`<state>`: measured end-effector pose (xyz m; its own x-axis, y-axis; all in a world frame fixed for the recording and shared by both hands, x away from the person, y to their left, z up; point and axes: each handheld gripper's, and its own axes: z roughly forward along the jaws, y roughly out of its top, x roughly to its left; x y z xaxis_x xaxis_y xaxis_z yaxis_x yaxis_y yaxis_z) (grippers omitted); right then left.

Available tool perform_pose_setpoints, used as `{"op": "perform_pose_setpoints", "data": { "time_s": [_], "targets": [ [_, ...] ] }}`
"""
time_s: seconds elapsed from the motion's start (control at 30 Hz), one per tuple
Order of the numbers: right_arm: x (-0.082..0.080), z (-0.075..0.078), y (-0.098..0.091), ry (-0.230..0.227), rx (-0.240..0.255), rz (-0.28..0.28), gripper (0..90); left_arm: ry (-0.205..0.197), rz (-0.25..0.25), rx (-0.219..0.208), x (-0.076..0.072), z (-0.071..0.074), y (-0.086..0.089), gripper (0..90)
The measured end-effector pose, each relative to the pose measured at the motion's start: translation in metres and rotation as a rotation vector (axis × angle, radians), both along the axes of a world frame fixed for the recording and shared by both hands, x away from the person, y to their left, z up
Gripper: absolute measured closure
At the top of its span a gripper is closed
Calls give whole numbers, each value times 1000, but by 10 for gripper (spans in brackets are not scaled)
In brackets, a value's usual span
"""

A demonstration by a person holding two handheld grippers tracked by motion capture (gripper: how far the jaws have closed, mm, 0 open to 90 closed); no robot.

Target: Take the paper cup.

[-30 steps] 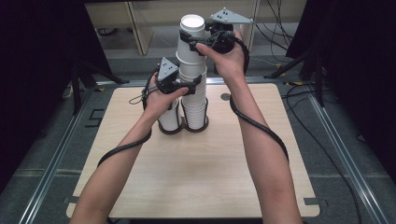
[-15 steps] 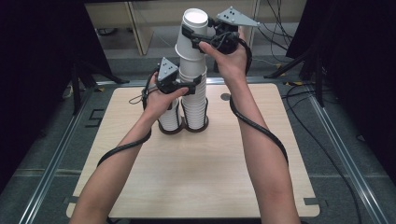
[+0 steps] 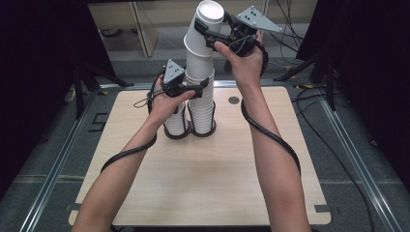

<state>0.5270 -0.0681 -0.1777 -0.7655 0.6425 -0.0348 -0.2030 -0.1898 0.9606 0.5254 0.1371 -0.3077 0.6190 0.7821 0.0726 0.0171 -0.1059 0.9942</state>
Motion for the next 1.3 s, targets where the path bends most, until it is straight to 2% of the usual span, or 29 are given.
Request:
{"op": "perform_pose_setpoints", "data": {
  "time_s": [0.03, 0.2, 0.27, 0.37, 0.43, 0.63, 0.73, 0.77, 0.8, 0.83, 0.9, 0.93, 1.07, 1.13, 1.2, 1.3],
  "targets": [
    [-2, 0, -1, 9, 9, 8, 252, 0, 0, -2, 0, 0, 0, 60],
    [-6, 1, -7, -33, 19, -6, 252, 0, 2, 1, 0, 0, 0, 60],
    [-7, 2, -8, -30, 21, -4, 253, 0, 1, 1, 0, 0, 0, 60],
    [-11, 4, -9, -51, 16, -8, 253, 0, -1, -6, 1, 0, -1, 59],
    [-15, 5, -11, -56, 17, -7, 253, 13, 5, 13, -1, 1, 1, 59],
    [-21, 1, -18, -73, 29, -7, 253, 15, 7, 14, 0, 1, 1, 59],
    [-24, -3, -20, -61, 41, 0, 253, 14, 6, 14, 0, 1, 1, 59],
    [-24, -4, -21, -73, 35, -3, 253, 13, 6, 15, 0, 1, 1, 59],
    [-26, -5, -20, -56, 43, 3, 253, 13, 6, 14, 0, 1, 1, 59],
    [-27, -6, -21, -66, 39, 0, 253, 13, 6, 14, 0, 1, 0, 59],
    [-29, -7, -22, -57, 45, 9, 253, 13, 5, 14, 0, 1, 1, 58],
    [-30, -6, -23, -76, 42, 1, 253, 14, 4, 15, 0, 1, 1, 58],
    [-34, -6, -25, -68, 49, 10, 253, 10, 0, 24, 0, 1, 1, 56],
    [-36, -5, -27, -85, 29, 5, 253, 9, -6, 31, 1, 1, 2, 55],
    [-41, -6, -28, -65, 29, 11, 253, 5, -6, 39, 0, 1, 2, 53],
    [-43, -8, -30, -72, 11, 6, 253, -1, -9, 32, 0, 1, 1, 31]
  ]
}}
